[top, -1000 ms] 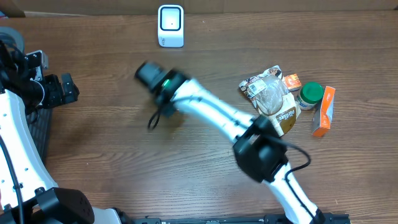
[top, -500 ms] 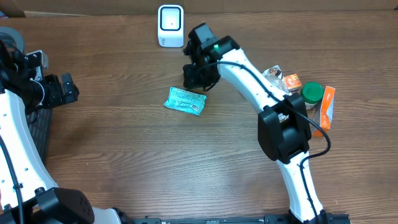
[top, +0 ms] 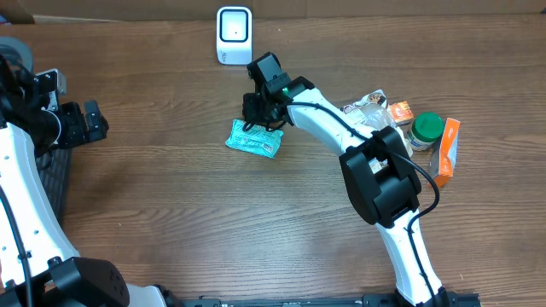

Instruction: Scan the item barcode

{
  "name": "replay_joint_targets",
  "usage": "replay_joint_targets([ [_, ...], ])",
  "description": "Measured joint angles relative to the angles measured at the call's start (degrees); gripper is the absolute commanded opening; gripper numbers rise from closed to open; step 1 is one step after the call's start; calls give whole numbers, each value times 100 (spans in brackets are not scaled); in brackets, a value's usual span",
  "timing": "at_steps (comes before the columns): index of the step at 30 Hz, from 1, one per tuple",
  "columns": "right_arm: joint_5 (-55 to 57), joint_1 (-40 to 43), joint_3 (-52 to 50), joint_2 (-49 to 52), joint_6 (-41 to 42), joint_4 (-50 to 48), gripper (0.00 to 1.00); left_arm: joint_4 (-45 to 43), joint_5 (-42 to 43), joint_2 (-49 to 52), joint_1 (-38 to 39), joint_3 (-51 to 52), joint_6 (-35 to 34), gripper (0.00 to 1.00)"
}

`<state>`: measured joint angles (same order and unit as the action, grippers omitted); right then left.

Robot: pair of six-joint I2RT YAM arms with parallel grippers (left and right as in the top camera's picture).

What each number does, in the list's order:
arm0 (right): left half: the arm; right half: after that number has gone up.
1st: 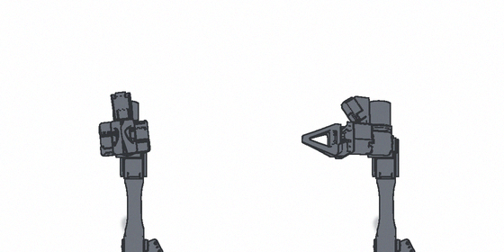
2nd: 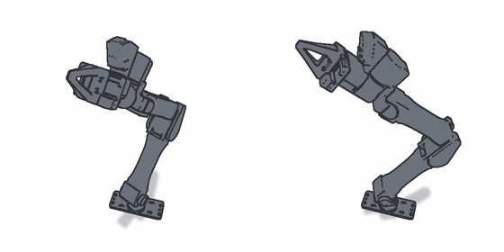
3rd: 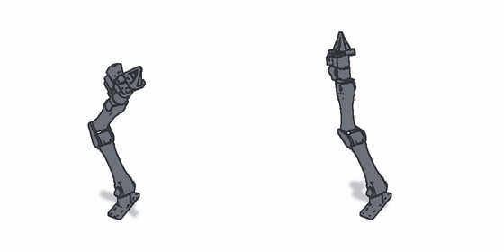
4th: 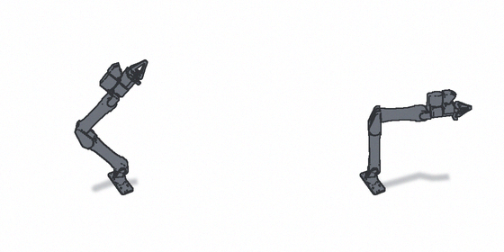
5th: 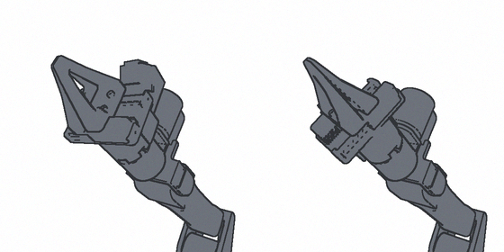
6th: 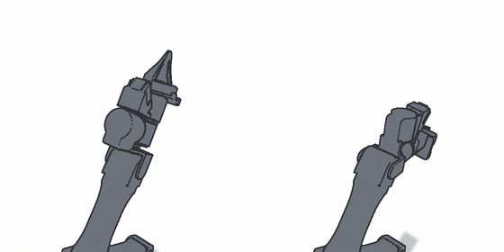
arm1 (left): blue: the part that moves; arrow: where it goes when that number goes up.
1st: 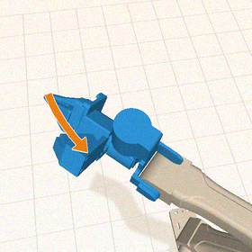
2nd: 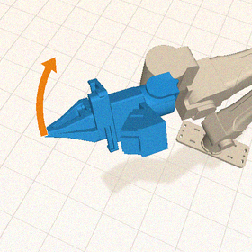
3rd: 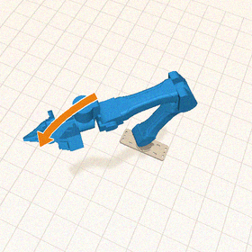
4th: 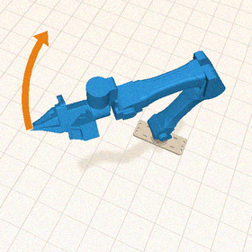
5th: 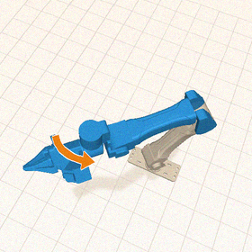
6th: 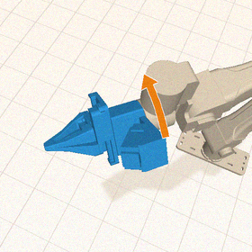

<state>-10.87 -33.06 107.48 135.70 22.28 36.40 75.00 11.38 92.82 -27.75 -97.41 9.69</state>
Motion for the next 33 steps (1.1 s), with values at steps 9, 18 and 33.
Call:
replay_joint_targets([
  [9, -1609, -229, 15, 0, -1314, 1014, 31, -4, 0, 0, 0, 0, 0, 99],
  [18, -997, -361, 208, 0, -1856, 3303, 27, -2, 0, 0, 0, -2, 0, 100],
  [33, -286, 17, 1220, -118, -1648, 5974, 30, -2, 0, 0, 0, -2, 0, 99],
])
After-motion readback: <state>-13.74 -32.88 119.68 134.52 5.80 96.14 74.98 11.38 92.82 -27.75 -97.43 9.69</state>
